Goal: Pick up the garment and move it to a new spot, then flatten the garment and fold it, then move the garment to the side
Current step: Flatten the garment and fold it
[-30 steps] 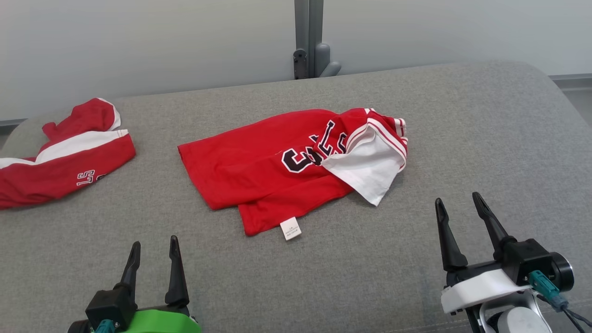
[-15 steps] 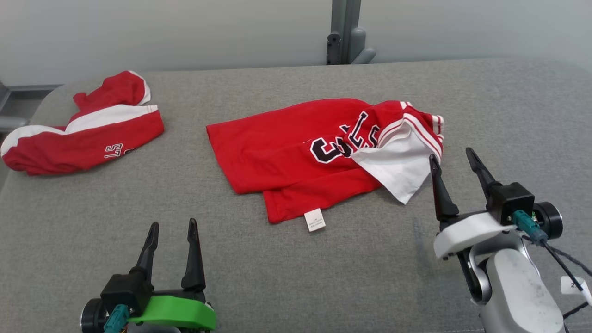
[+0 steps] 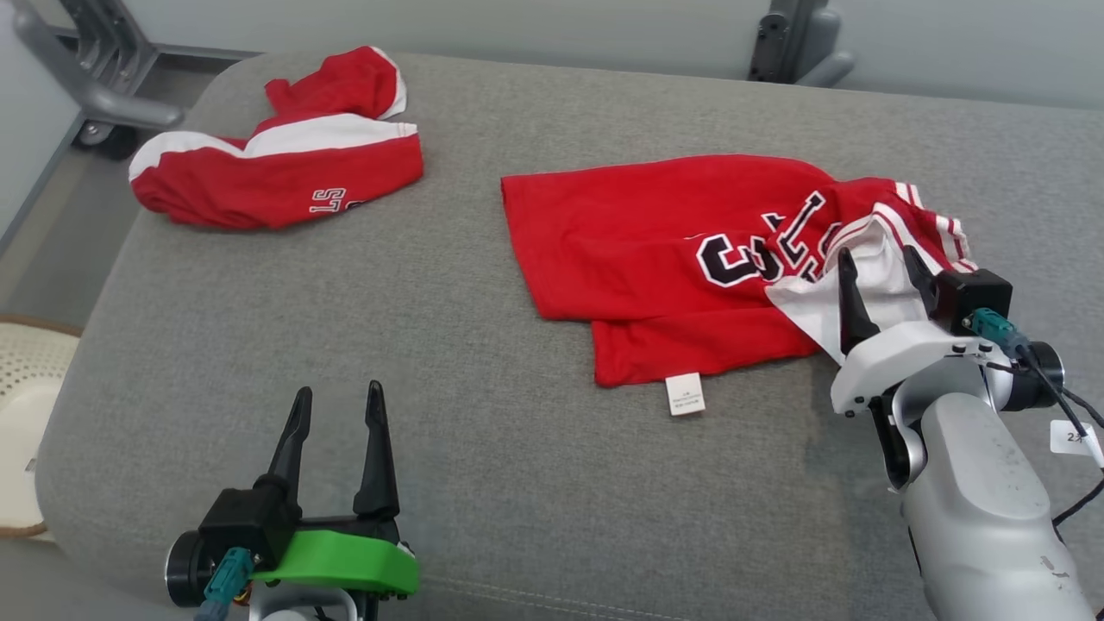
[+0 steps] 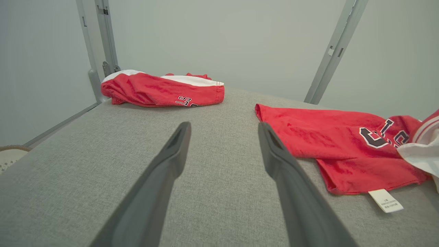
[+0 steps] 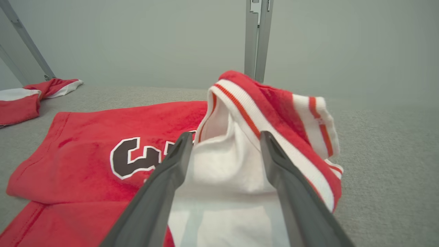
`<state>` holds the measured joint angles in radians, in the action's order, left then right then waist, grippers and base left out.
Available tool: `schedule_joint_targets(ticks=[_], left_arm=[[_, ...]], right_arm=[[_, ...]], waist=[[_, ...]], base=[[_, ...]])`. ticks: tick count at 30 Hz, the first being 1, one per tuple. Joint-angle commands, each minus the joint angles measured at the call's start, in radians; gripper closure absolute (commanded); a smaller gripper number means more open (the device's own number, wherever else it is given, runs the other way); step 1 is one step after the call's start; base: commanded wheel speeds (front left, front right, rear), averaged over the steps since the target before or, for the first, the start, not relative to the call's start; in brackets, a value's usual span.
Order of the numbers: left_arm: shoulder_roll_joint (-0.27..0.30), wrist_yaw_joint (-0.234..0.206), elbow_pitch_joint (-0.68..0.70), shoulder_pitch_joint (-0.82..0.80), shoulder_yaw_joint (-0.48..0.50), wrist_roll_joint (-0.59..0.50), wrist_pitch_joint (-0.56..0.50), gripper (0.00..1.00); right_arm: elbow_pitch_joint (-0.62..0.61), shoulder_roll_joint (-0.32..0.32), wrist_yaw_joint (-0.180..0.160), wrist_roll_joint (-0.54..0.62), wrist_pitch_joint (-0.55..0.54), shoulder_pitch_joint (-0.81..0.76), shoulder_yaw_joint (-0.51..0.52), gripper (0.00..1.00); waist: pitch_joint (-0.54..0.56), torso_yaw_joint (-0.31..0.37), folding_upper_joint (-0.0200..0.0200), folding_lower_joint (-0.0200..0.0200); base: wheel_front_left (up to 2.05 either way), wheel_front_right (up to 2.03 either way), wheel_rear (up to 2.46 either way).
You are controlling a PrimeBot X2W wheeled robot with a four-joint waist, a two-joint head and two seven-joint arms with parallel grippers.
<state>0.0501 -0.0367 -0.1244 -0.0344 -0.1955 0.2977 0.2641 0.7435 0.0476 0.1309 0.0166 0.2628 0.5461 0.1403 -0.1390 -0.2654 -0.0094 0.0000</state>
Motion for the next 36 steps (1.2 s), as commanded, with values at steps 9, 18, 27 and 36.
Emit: schedule_joint_targets(ticks=[9, 18, 27, 36], left_arm=[[0.001, -0.013, 0.009, -0.015, -0.003, 0.012, 0.000, 0.00], [0.001, -0.011, 0.008, -0.011, 0.011, 0.007, 0.000, 0.00], [0.001, -0.004, 0.004, -0.005, 0.020, -0.005, 0.000, 0.00], [0.001, 0.004, -0.004, -0.023, 0.018, -0.015, 0.000, 0.00]], right_arm=[[0.087, 0.006, 0.000, 0.094, 0.004, 0.059, 0.109, 1.00], [-0.044, 0.005, 0.000, -0.020, 0.004, 0.020, 0.094, 1.00], [-0.126, 0.005, 0.000, -0.200, 0.003, -0.097, 0.128, 1.00], [-0.086, 0.005, 0.000, -0.196, 0.004, -0.135, 0.192, 1.00]], waist=[[-0.038, -0.067, 0.0094, 0.0000], [-0.030, 0.006, 0.0094, 0.0000], [-0.018, 0.109, 0.0094, 0.0000], [-0.034, 0.136, 0.0094, 0.0000]], base=[[0.00, 0.00, 0.00], [0.00, 0.00, 0.00], [0.00, 0.00, 0.00], [0.00, 0.00, 0.00]])
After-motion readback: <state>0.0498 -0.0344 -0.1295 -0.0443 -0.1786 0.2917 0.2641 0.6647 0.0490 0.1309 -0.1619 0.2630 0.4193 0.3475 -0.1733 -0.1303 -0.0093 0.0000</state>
